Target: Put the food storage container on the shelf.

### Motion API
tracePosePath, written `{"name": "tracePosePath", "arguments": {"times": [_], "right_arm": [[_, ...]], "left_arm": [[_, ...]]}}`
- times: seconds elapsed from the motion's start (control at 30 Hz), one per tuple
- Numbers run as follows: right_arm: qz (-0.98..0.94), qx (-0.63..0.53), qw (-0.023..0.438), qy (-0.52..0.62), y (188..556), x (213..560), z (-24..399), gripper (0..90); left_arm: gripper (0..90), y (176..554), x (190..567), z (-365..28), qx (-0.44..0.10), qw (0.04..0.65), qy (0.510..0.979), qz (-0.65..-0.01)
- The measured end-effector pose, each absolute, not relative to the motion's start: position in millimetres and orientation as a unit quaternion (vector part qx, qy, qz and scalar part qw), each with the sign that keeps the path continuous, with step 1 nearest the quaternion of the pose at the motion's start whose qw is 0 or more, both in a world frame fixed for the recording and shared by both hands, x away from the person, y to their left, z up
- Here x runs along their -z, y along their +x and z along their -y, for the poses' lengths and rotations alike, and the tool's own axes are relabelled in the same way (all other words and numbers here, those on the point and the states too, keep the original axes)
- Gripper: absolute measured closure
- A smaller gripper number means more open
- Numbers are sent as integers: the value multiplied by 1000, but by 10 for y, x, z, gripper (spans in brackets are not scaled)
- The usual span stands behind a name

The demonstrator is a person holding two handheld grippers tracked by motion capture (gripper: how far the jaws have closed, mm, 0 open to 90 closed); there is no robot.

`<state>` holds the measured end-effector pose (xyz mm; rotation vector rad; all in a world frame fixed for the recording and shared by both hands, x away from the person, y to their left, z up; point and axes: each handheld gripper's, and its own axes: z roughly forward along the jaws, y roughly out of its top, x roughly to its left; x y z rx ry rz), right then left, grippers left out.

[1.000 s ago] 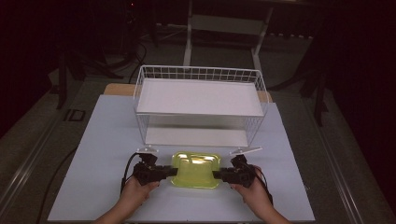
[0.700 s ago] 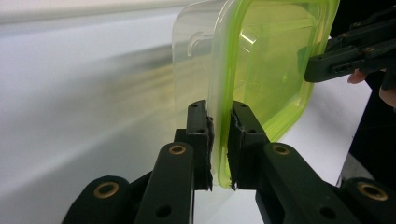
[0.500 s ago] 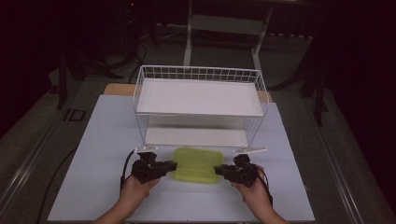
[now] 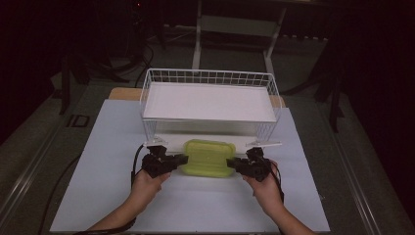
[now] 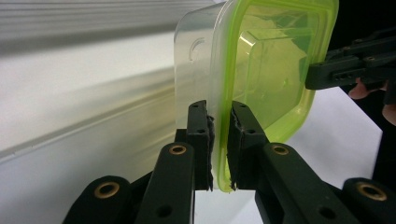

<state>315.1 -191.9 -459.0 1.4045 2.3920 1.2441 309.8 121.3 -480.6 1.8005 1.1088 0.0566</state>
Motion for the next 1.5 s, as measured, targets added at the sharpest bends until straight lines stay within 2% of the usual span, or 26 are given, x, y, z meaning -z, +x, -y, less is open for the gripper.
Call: {"name": "tracePosePath", "arguments": {"times": [0.53, 0.87, 1.2, 1.5], "right_arm": [[-776, -394, 98, 482, 3514, 4710, 1892, 773], [-773, -386, 93, 494, 3624, 4829, 1871, 774], [-762, -397, 93, 504, 3697, 4845, 1877, 760], [-755, -402, 138, 499, 3731, 4845, 1826, 726]], "left_arm": [[810, 3460, 4968, -1146, -28, 494, 728, -475], [809, 3572, 5097, -1148, -13, 484, 726, -488], [796, 3638, 5120, -1158, -15, 501, 712, -492], [743, 3690, 5162, -1162, -43, 517, 703, -486]]}}
